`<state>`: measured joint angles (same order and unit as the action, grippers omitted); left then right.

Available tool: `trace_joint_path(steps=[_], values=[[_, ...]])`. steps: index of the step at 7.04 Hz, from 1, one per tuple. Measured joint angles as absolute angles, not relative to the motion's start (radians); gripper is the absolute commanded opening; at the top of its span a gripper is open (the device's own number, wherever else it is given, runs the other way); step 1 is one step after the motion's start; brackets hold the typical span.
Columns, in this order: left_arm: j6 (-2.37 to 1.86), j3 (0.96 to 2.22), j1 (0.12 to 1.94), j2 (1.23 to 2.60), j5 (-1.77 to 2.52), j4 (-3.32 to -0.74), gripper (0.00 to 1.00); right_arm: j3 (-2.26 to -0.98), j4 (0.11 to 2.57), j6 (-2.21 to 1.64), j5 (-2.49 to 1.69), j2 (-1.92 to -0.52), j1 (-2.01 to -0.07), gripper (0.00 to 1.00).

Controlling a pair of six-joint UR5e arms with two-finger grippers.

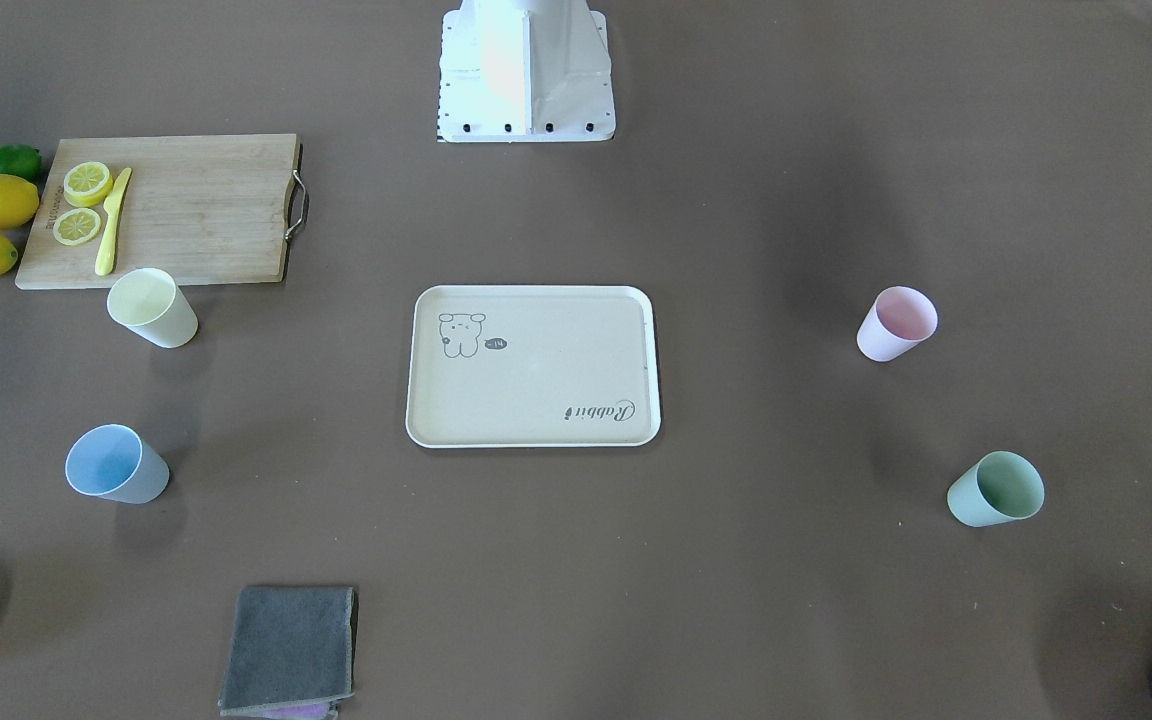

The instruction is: Place all cups on tray

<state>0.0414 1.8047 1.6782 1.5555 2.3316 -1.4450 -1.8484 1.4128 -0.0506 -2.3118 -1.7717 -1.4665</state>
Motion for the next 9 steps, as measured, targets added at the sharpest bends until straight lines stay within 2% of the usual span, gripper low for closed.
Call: trace_joint_path(steps=[6, 9], values=[[0.041, 1.831, 1.678, 1.569, 2.325, -1.464, 0.98, -1.849, 1.379, -0.051, -2.313, -1.777, -1.462, 1.0], [0.033, 1.814, 1.678, 1.578, 2.324, -1.601, 0.98, -1.81, 1.173, -0.063, -2.301, -1.781, -1.462, 1.0]])
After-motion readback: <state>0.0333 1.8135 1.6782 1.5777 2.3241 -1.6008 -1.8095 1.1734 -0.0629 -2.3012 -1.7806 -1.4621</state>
